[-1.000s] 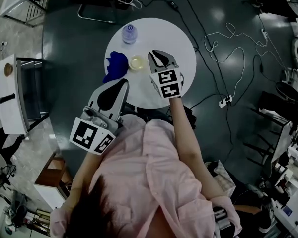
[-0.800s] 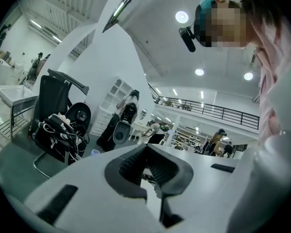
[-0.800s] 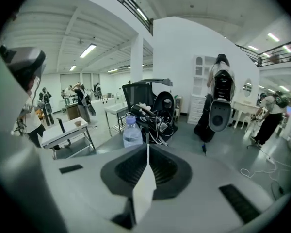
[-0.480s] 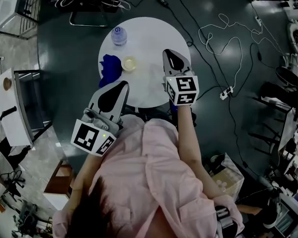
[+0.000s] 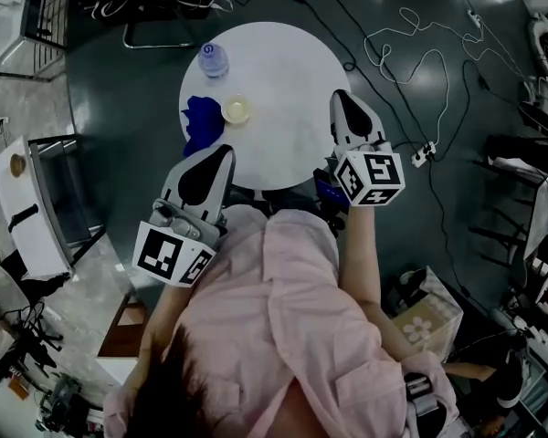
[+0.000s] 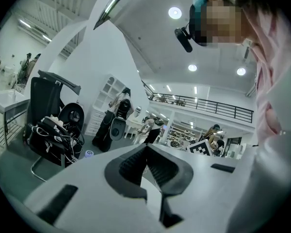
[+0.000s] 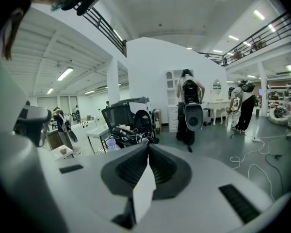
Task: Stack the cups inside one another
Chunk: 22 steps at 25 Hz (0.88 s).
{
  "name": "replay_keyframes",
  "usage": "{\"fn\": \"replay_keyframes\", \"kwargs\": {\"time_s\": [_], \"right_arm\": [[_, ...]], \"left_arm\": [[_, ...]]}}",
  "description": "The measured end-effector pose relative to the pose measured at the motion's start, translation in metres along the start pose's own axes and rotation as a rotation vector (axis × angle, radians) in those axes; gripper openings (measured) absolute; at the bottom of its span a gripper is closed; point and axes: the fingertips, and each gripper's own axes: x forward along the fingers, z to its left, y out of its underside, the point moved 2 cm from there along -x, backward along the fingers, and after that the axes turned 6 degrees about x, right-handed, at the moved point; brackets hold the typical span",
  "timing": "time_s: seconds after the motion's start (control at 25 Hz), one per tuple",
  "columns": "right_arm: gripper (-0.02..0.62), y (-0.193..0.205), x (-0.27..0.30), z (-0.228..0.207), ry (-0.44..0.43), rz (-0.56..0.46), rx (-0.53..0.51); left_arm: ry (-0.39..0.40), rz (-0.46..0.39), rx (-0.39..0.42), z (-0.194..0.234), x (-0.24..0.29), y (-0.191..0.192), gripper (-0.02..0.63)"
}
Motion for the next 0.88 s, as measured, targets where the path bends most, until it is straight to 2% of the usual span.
{"fn": "replay_keyframes", "kwargs": {"time_s": [0.36, 0.88], "right_arm": [[0.034, -0.016, -0.028, -0.012, 0.047, -0.055, 0.008], [0.034, -0.021, -0.073, -0.017, 0.062, -0.063, 0.036]], "left_arm": [[0.001, 0.002, 0.018, -0.001, -0.002, 0.000, 0.014], [-0.010, -0.007, 0.017, 0.005, -0.002, -0.002, 0.015]]}}
